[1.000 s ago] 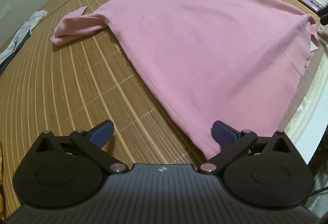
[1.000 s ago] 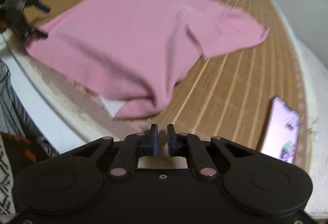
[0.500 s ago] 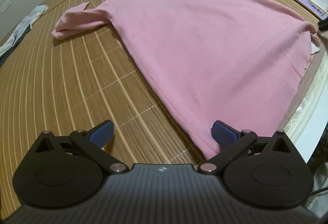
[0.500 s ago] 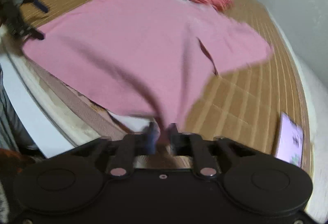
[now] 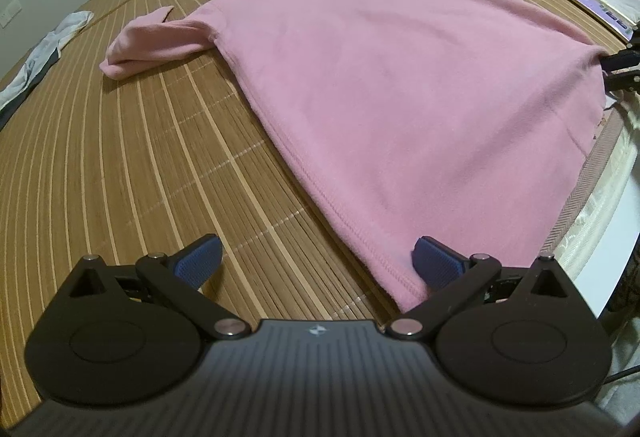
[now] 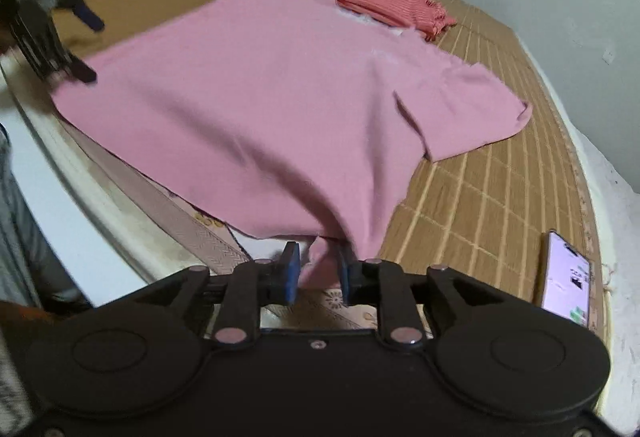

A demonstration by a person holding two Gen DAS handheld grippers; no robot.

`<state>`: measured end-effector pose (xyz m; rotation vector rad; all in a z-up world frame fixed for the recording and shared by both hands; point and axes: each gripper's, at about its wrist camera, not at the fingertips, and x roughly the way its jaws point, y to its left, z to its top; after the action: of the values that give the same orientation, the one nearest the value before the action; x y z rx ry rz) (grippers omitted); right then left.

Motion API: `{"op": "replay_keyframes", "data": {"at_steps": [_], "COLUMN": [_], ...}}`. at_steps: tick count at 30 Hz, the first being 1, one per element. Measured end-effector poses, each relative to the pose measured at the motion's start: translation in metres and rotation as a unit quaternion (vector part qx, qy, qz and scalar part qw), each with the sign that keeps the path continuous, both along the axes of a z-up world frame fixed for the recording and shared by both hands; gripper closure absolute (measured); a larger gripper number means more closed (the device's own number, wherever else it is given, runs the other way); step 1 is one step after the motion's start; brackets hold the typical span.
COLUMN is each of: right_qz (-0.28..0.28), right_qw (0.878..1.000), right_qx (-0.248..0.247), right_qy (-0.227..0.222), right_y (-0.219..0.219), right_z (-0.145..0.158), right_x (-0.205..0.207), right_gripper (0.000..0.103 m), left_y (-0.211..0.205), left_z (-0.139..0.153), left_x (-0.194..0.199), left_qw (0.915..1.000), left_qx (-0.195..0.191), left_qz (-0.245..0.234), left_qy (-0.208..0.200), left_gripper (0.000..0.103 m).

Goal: Fold clothes

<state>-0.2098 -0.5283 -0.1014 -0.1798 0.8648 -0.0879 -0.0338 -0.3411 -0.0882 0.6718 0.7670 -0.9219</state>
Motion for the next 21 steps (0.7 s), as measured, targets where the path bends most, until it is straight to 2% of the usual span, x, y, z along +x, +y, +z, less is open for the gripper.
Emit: {"op": "replay_keyframes", "data": {"at_steps": [2,3,5,7,12,15,17,20,21], "right_qz": [-0.001,-0.001,0.007,0.02,0.027,0.044,0.052,0.036,0.034], "right_qw": [1.0,1.0,1.0,0.999,0.997,0.995,0.995,0.995,0.995], "right_qx": [-0.013,-0.02,-0.019,0.027,0.071,0.09,0.061,0.043,0.044], "right_qy": [-0.003,-0.003,0.007,0.012,-0.001,0.03,0.066,0.084,0.082], "right_y": [0.002,0.004,0.001,-0.007,-0.025,-0.028,-0.021,-0.02,-0.018], "right_z": [-0.002,-0.002,0.004,0.017,0.062,0.059,0.047,0.035,0.037], "right_x": [0.004,0.005,0.003,-0.005,-0.041,-0.05,-0.05,-0.049,-0.049], "right_gripper": [0.083,0.1,0.101,0.101,0.101,0.101,0.1,0.1,0.095], "left_y": [-0.001,-0.001,-0.002,-0.001,0.004,0.008,0.011,0.016,0.018], "left_z": [0.0,-0.001,-0.001,-0.001,0.001,0.001,0.001,0.002,0.002], "left_x": [0.001,0.001,0.003,0.004,0.007,0.008,0.009,0.01,0.009], "left_qw": [1.0,1.0,1.0,1.0,0.9999,0.9999,0.9999,0.9998,0.9998], "left_qx": [0.001,0.001,-0.001,-0.002,0.002,0.005,0.007,0.006,0.006], "left_qz": [0.0,0.0,0.001,0.003,0.006,0.007,0.01,0.012,0.013], "left_qy": [0.001,0.002,0.004,0.007,0.008,0.009,0.01,0.013,0.012], "left_gripper": [0.0,0.0,0.0,0.0,0.0,0.0,0.0,0.0,0.0]}}
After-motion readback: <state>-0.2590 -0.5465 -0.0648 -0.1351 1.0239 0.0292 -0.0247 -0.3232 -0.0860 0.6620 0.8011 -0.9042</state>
